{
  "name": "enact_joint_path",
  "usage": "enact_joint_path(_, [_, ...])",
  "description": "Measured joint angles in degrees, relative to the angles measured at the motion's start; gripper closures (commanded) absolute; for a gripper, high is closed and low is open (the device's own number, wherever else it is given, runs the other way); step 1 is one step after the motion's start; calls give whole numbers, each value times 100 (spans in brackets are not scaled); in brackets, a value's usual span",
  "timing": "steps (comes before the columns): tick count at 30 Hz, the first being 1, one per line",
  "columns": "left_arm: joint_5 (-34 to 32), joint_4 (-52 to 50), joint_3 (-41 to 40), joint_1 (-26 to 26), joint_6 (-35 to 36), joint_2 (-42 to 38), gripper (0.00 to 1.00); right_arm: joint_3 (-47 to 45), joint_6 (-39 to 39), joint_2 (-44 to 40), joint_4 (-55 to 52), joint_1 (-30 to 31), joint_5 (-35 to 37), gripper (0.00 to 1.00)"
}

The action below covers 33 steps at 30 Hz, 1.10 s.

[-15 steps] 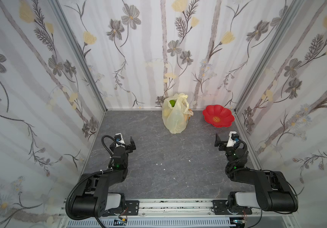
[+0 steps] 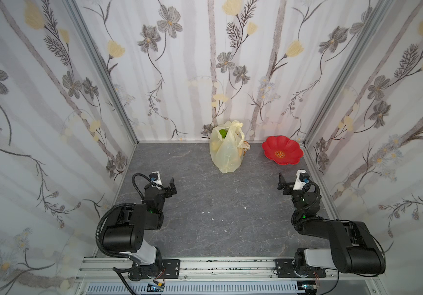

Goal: Take fruits out of the plastic bag
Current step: Move the plastic bag to the top-center of the table.

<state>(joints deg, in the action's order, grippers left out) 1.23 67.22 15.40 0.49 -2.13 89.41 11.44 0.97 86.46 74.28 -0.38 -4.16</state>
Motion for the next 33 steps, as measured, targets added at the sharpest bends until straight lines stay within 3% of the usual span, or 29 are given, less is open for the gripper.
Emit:
enact_joint_path(18, [208,319,-52,9,-81,-61,0,0,0,0,2,0,0,0])
enact_joint_path(23, [107,308,-317,-179,11,-754,0,-66,-7,-103,-22,7,-44,0])
enact_joint_path(27, [-376,219,-511,-675,177,-1749,0,-83,-120,-857,-380,153,-61,0])
enact_joint_path(33, [-914,-153,-44,-1091,-560,-2712,0,315,42,-2074,-1445,343,26,0])
